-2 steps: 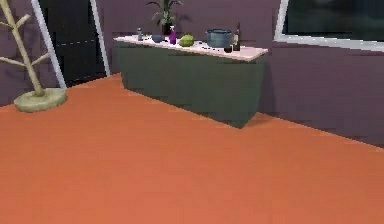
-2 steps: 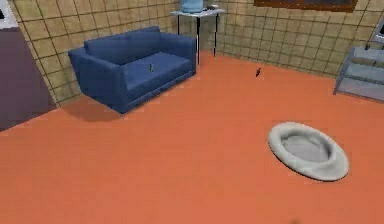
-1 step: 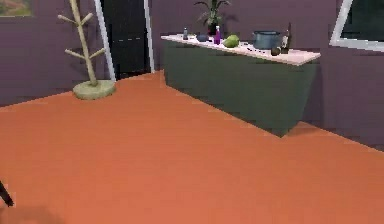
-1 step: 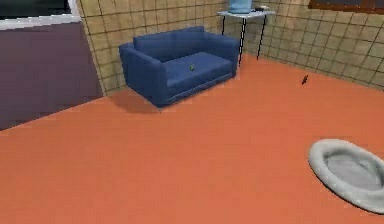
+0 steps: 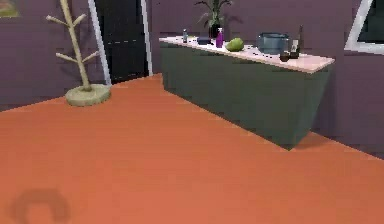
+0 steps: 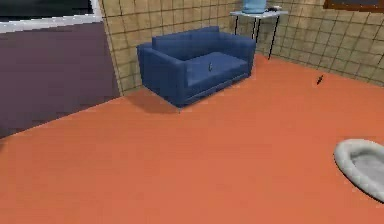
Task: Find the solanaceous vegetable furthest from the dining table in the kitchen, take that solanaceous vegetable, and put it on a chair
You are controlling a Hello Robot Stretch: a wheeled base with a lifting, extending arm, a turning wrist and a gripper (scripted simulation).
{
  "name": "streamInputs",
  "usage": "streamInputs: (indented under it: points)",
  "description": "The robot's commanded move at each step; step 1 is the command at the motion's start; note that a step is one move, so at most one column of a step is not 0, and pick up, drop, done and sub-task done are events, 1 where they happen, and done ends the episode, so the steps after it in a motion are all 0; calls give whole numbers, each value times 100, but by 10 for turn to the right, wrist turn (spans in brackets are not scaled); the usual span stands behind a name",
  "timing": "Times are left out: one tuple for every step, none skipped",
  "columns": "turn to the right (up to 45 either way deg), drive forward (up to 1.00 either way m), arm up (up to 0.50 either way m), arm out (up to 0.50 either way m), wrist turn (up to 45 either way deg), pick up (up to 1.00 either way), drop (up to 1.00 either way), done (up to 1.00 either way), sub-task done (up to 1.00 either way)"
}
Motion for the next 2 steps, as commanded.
streamInputs:
  points:
    - [-360, 0, 0, 0, 0, 0, 0, 0, 0]
    - [0, 35, 0, 0, 0, 0, 0, 0, 0]
